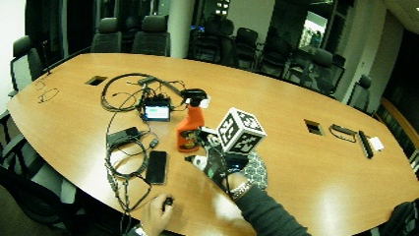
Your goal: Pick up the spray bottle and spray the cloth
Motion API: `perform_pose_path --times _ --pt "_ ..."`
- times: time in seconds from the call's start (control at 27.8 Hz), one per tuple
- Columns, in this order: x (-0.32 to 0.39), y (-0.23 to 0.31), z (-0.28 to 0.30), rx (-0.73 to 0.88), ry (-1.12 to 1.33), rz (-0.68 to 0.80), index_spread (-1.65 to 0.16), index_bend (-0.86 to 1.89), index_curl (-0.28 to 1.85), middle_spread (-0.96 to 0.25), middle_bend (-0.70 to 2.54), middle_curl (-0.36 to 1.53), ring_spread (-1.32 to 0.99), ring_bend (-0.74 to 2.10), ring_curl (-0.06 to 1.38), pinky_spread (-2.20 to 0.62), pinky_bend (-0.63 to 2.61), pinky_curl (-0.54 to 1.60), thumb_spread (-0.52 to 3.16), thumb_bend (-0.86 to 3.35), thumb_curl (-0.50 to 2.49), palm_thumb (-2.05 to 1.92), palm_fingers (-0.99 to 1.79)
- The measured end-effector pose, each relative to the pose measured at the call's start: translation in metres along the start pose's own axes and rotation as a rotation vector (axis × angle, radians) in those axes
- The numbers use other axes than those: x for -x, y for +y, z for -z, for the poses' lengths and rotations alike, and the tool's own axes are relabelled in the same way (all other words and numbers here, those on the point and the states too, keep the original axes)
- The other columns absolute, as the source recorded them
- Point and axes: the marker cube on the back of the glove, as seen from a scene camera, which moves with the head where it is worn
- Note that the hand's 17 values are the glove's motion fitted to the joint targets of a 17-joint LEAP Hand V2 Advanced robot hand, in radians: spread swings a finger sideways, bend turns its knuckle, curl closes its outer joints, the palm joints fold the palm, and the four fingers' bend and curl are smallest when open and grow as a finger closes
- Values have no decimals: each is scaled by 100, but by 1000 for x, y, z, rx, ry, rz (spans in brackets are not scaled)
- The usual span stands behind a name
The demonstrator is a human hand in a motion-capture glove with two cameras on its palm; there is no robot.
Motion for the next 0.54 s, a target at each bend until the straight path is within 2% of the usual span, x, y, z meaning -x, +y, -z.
perform_pose_path --times 0.29,0.54 --pt "-6 50 28 89 163 85 -40 14 29 -2 19 36 -1 34 33 26 45 36 101 -3 53 76 32" --pt "-7 66 43 69 214 93 -41 13 27 -2 19 36 0 34 33 27 44 36 105 -2 49 75 34"
